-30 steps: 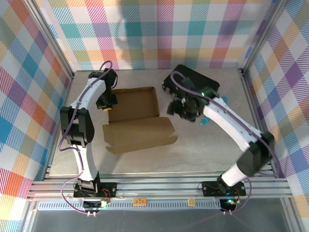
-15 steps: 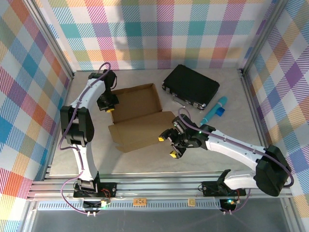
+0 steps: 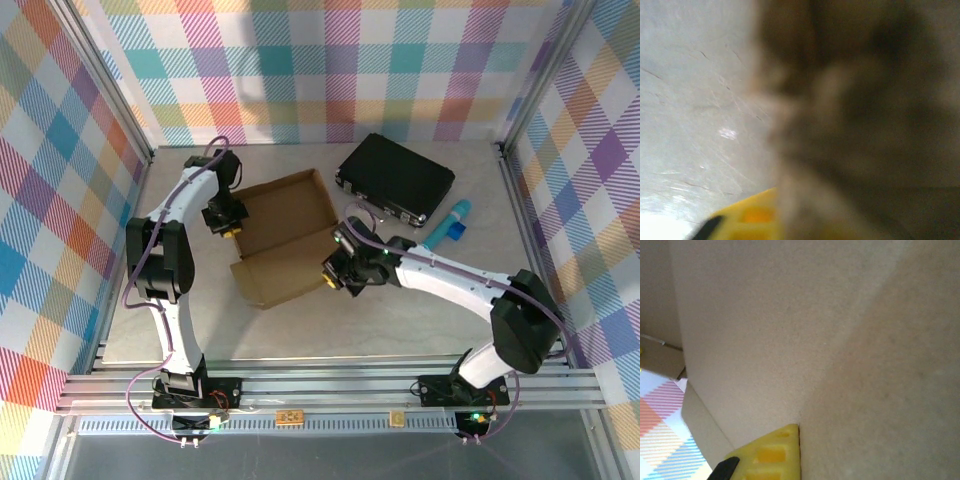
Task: Fold the paper box
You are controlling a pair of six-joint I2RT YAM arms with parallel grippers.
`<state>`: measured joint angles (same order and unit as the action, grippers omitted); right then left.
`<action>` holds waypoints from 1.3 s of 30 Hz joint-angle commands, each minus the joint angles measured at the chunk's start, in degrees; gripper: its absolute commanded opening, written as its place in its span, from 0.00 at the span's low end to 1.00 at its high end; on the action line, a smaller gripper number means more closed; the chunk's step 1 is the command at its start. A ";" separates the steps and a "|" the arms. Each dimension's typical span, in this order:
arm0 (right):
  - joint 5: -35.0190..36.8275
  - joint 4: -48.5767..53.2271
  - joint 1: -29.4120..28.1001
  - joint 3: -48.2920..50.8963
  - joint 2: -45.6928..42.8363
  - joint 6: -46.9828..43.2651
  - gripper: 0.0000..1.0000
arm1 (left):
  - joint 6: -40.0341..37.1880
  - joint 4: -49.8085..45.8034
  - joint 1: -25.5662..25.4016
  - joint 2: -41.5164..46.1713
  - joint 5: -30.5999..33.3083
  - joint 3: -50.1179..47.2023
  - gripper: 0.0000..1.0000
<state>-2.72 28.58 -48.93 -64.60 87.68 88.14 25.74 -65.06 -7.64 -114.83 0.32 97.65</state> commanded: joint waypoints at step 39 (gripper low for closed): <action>39.12 16.52 5.05 -42.37 9.08 -126.77 0.00 | -38.47 50.86 -6.02 33.91 -22.99 -6.92 0.59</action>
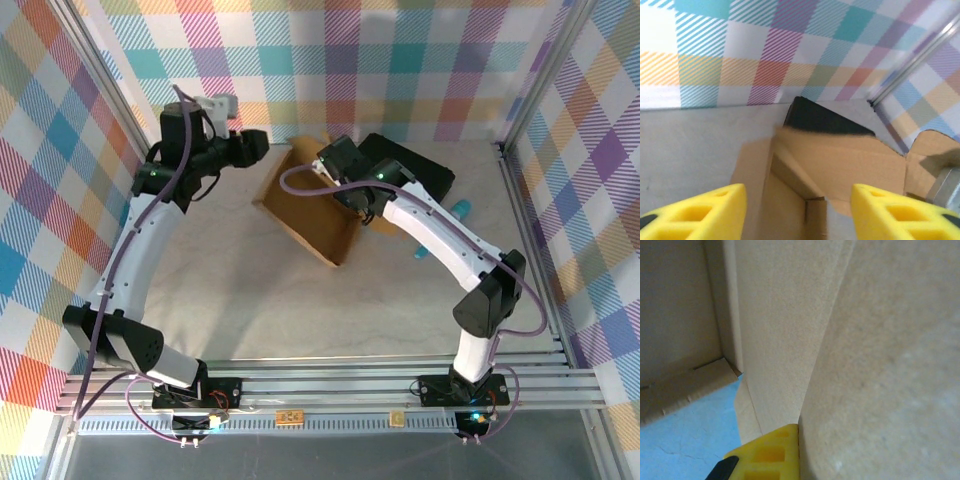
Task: Fold the paper box
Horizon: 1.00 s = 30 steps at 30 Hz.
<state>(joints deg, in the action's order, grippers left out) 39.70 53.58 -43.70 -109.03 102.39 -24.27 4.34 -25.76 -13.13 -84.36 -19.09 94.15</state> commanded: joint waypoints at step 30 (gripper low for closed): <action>-18.17 -9.82 3.19 5.06 -8.23 -22.14 0.00 | -38.11 -1.08 -12.89 1.86 5.43 -5.65 0.44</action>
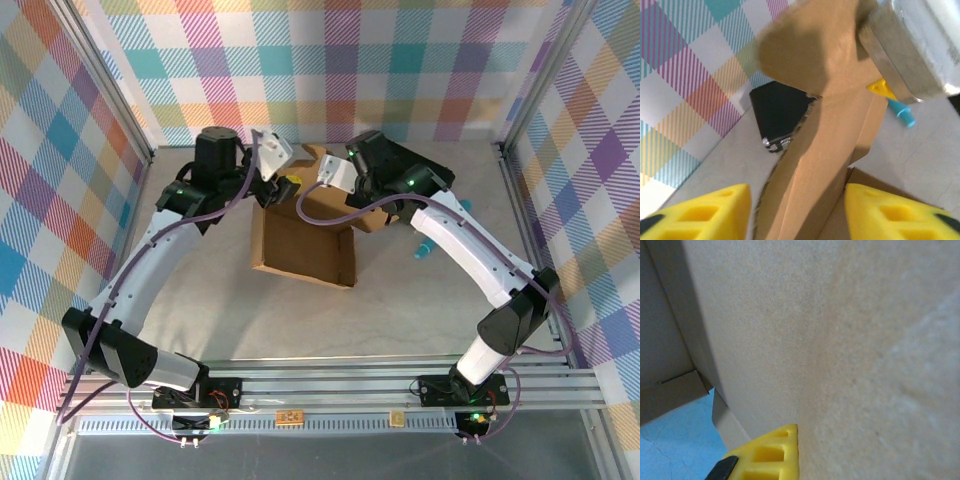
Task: Fold the paper box
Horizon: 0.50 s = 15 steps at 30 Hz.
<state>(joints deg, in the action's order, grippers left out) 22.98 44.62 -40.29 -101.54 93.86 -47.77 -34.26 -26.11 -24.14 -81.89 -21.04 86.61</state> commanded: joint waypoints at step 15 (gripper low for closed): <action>-1.27 7.00 -4.03 -12.56 5.53 17.11 0.00 | 14.21 5.77 -12.33 -7.03 47.68 1.35 0.11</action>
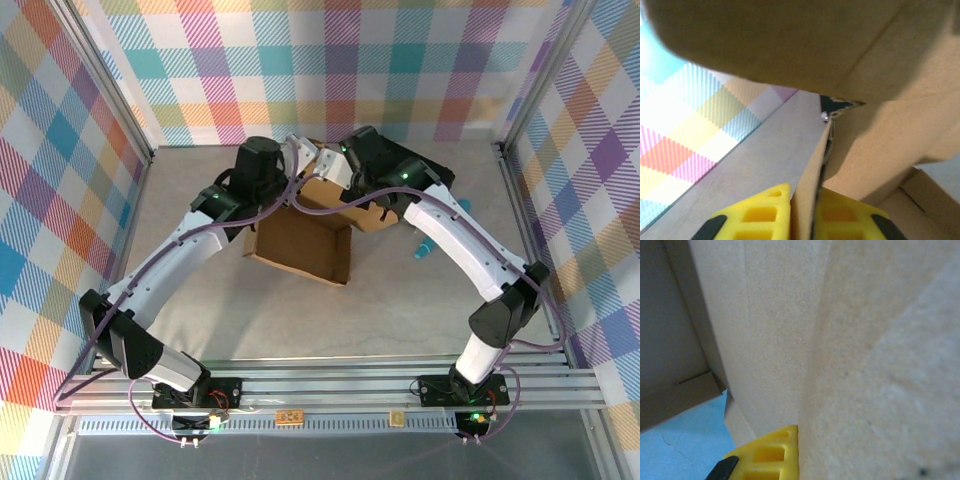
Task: Fold the paper box
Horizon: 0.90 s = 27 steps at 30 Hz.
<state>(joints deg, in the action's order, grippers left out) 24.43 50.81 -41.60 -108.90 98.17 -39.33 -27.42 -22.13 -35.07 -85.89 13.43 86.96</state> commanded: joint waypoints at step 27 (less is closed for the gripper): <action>-28.38 -10.59 28.24 14.37 -15.94 76.89 0.68 | 15.13 44.63 10.08 6.51 0.48 -35.55 0.00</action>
<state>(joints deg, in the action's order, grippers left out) 4.97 45.98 -18.15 -98.08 81.17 21.74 -11.42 16.47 -25.65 -81.23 17.06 52.86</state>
